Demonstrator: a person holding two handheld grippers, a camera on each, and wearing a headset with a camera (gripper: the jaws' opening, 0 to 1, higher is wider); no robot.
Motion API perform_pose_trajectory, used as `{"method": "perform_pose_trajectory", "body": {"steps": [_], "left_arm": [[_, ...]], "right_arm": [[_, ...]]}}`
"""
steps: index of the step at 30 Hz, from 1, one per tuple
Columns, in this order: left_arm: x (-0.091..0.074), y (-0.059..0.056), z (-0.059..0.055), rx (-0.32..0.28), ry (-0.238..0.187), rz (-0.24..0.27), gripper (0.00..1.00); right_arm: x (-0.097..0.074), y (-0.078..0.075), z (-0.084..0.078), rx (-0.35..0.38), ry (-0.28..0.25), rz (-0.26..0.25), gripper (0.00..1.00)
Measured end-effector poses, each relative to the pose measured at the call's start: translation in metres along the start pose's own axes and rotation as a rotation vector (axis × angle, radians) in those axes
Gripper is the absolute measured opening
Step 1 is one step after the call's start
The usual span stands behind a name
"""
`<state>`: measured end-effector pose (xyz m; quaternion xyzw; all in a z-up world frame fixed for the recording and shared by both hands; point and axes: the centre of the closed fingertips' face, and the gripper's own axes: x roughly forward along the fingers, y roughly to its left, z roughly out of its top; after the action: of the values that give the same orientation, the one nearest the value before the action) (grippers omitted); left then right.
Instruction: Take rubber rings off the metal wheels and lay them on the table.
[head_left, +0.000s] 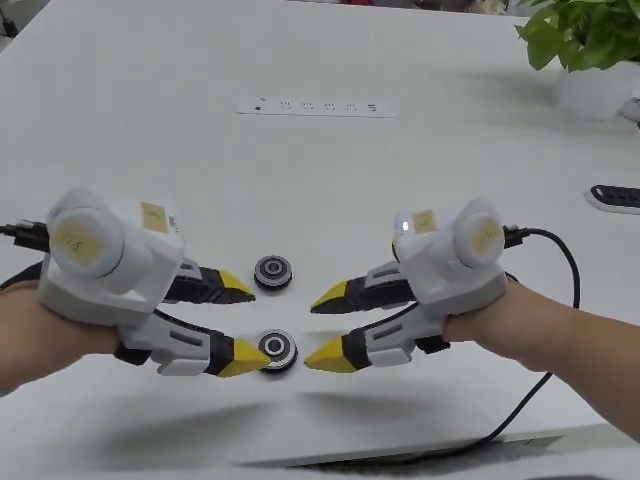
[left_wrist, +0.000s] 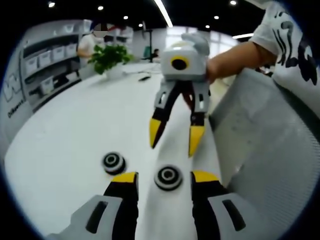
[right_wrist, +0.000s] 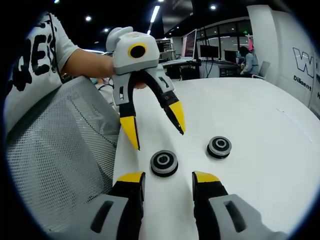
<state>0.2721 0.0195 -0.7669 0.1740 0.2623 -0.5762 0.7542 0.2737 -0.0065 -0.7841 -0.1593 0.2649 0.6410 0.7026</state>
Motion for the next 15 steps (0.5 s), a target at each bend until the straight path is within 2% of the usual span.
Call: {"method": "perform_pose_trajectory", "body": {"steps": [15], "left_arm": [[0.012, -0.007, -0.005, 0.011, 0.03, -0.041, 0.28]], "right_arm": [[0.004, -0.001, -0.003, 0.014, 0.006, 0.009, 0.34]]}}
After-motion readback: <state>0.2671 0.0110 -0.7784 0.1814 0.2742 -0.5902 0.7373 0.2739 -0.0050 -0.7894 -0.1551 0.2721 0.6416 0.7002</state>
